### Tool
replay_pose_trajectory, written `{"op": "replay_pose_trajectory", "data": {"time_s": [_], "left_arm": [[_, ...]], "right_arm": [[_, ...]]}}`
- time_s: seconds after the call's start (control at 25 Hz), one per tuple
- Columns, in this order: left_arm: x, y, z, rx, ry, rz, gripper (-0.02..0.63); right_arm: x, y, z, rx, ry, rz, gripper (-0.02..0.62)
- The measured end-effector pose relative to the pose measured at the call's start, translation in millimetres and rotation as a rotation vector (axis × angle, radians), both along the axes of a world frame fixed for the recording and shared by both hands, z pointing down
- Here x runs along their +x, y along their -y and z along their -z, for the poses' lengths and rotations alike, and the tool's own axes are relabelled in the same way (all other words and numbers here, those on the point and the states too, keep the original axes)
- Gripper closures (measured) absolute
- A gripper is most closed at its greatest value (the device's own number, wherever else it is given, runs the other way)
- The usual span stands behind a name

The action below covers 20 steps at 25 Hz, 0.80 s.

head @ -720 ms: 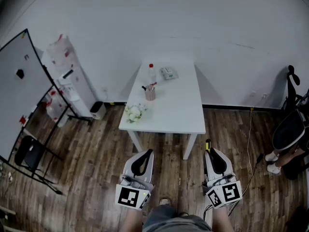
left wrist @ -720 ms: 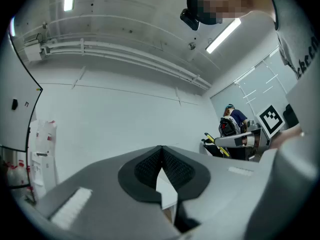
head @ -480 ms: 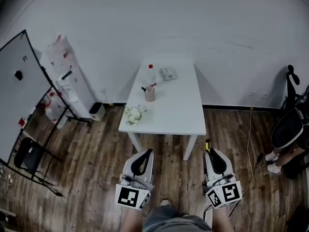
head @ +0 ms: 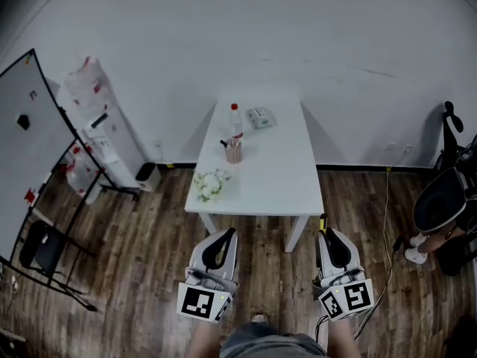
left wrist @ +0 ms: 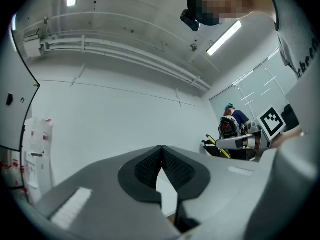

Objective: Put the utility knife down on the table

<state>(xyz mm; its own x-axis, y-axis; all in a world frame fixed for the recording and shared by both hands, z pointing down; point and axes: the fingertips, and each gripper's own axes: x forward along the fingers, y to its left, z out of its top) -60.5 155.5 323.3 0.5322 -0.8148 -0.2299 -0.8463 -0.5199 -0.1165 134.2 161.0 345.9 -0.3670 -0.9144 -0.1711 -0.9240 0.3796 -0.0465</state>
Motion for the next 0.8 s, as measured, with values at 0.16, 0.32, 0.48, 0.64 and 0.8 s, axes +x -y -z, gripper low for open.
{"op": "replay_pose_trajectory", "data": {"time_s": [0.16, 0.32, 0.48, 0.64, 0.8], "left_arm": [[-8, 12, -1, 0.006, -0.005, -0.022, 0.594], [-13, 21, -3, 0.001, -0.016, -0.041, 0.594], [-14, 32, -3, 0.000, -0.025, -0.056, 0.594], [-17, 45, -5, 0.001, -0.038, -0.056, 0.594], [-17, 63, -3, 0.003, -0.040, -0.047, 0.592]], "right_arm": [[-5, 6, 2, 0.016, 0.017, -0.022, 0.535], [-8, 9, 1, 0.009, 0.015, -0.037, 0.535], [-8, 18, 2, 0.003, 0.007, -0.052, 0.534], [-12, 32, 2, 0.003, -0.001, -0.044, 0.534], [-13, 52, 2, 0.001, 0.003, -0.031, 0.535]]}}
